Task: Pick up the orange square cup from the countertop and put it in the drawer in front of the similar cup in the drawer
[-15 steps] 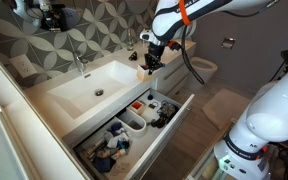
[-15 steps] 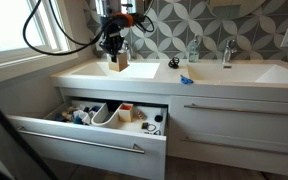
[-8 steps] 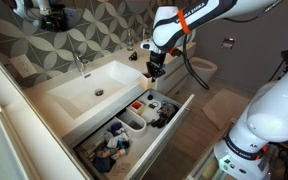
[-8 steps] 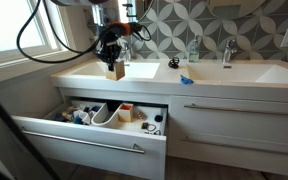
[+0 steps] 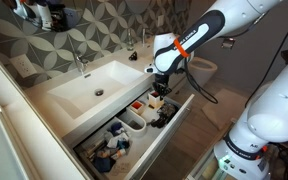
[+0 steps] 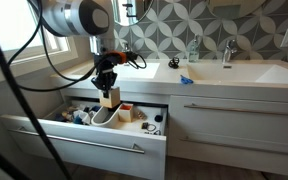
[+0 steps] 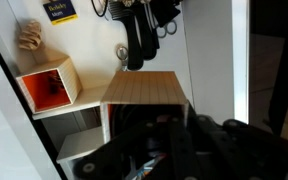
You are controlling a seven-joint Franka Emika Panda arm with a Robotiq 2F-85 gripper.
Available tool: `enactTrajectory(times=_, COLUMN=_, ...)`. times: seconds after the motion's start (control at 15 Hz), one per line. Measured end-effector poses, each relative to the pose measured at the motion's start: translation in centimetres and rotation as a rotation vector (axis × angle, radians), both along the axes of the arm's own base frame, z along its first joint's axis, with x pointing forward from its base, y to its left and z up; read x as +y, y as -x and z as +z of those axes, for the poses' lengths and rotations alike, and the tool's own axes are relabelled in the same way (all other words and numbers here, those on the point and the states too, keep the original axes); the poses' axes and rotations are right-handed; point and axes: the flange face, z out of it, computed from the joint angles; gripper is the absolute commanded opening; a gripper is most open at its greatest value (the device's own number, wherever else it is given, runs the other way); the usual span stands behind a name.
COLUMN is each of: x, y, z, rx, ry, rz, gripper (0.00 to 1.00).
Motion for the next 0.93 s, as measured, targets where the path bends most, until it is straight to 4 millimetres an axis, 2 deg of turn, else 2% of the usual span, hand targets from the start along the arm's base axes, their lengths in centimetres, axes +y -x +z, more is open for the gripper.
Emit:
enactTrajectory(times=0.33, x=-0.1, y=0.1, z=-4.8, rx=-0.031, ry=0.022, rz=0.037, gripper=0.02)
enactTrajectory(times=0.4, x=-0.1, y=0.0, z=-5.7, rx=-0.044, ry=0.026, rz=0.046, gripper=0.06)
enactTrajectory(times=0.53, x=-0.1, y=-0.1, z=-7.3, rx=-0.059, ry=0.023, rz=0.059, gripper=0.06)
enactTrajectory(times=0.67, x=-0.1, y=-0.1, z=-8.2, rx=-0.056, ry=0.022, rz=0.062, gripper=0.06)
enactTrajectory(times=0.8, x=-0.1, y=-0.2, z=-8.2, rx=-0.058, ry=0.022, rz=0.063, gripper=0.06)
enactTrajectory(times=0.87, x=-0.1, y=-0.2, z=-8.2, rx=-0.059, ry=0.022, rz=0.063, gripper=0.02)
enactTrajectory(times=0.93, x=-0.1, y=-0.3, z=-8.2, rx=-0.060, ry=0.022, rz=0.063, gripper=0.02)
